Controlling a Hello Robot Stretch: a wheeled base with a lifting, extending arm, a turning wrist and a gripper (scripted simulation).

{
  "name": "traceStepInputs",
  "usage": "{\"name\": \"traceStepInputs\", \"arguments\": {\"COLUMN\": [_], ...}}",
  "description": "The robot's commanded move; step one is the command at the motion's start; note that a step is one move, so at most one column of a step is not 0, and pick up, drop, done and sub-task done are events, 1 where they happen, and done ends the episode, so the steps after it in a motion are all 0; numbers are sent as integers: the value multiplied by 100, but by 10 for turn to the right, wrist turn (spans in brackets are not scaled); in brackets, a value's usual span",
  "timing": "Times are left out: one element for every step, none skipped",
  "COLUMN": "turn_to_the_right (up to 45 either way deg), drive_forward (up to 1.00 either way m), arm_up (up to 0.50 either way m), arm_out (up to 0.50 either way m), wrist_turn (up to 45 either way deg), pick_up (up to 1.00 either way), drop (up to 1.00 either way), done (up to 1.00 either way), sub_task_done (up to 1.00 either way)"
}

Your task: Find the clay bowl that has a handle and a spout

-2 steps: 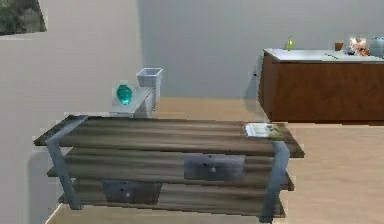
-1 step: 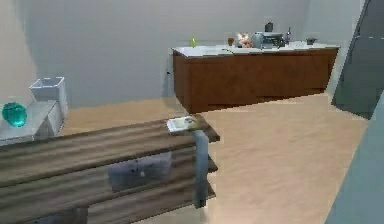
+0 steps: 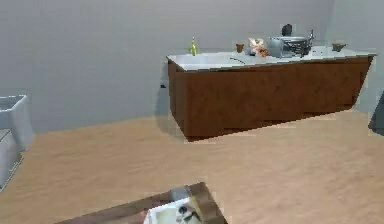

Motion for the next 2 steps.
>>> {"name": "traceStepInputs", "arguments": {"turn_to_the_right": [450,240], "drive_forward": [0,0], "arm_up": [0,0], "arm_out": [0,0], "wrist_turn": [0,0], "pick_up": [0,0], "drop": [0,0], "done": [0,0], "sub_task_done": [0,0]}}
